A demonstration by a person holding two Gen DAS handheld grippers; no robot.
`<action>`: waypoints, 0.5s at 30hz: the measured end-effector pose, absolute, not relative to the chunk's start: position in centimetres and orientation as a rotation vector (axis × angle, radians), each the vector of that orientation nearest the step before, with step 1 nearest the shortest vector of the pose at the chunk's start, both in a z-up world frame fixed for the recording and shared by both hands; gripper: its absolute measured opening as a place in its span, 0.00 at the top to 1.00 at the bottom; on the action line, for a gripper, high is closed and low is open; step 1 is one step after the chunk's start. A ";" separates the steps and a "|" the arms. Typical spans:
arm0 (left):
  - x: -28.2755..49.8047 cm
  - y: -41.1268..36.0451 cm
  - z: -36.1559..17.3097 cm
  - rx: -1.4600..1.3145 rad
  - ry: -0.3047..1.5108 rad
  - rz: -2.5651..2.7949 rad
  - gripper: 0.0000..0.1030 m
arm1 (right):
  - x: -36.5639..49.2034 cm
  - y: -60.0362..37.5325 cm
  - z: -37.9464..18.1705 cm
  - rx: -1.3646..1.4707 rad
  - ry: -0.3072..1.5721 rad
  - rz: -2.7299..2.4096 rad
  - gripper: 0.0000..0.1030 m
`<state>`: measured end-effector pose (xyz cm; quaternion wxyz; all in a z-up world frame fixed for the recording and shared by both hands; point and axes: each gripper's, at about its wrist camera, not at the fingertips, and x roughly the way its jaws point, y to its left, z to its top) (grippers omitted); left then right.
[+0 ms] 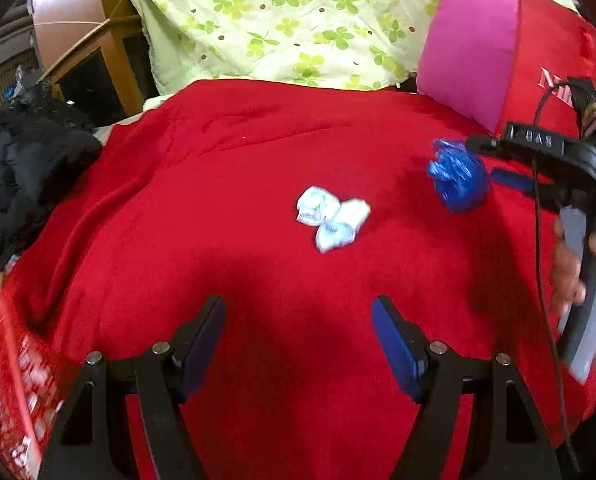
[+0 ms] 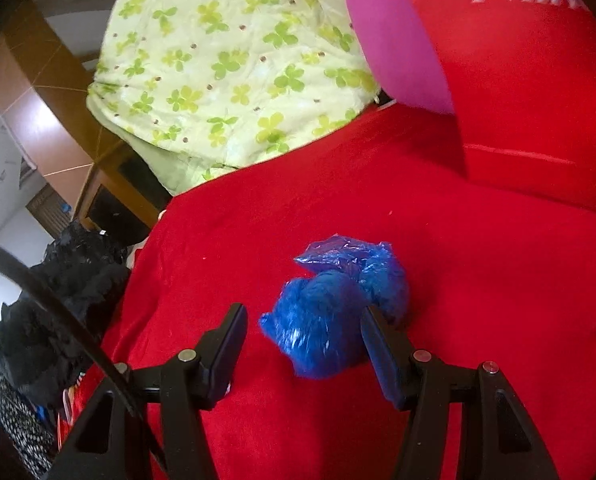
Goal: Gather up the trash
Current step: 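Grasp the blue plastic bag with the right tool while the left tool grasps the white tissue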
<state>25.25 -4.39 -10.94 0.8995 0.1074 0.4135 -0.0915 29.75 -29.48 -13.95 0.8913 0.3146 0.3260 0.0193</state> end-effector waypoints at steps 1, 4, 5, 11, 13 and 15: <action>26.5 -4.8 -11.2 0.210 0.869 -0.190 0.26 | 30.3 -29.5 -14.3 0.660 0.686 0.039 0.39; 29.2 -6.0 -11.9 0.178 0.888 -0.204 0.26 | 31.9 -29.5 -15.2 0.652 0.729 0.017 0.39; 30.1 -6.5 -12.2 0.170 0.895 -0.209 0.26 | 32.1 -29.5 -15.5 0.651 0.735 0.016 0.39; 34.9 -9.5 -15.1 0.133 0.970 -0.211 0.26 | 32.9 -29.6 -16.5 0.638 0.779 0.027 0.47; 36.0 -9.8 -16.3 0.116 1.002 -0.186 0.26 | 32.9 -29.8 -16.6 0.632 0.780 0.032 0.50; 36.5 -9.6 -17.0 0.077 1.018 -0.177 0.29 | 32.8 -29.9 -16.6 0.641 0.781 0.034 0.50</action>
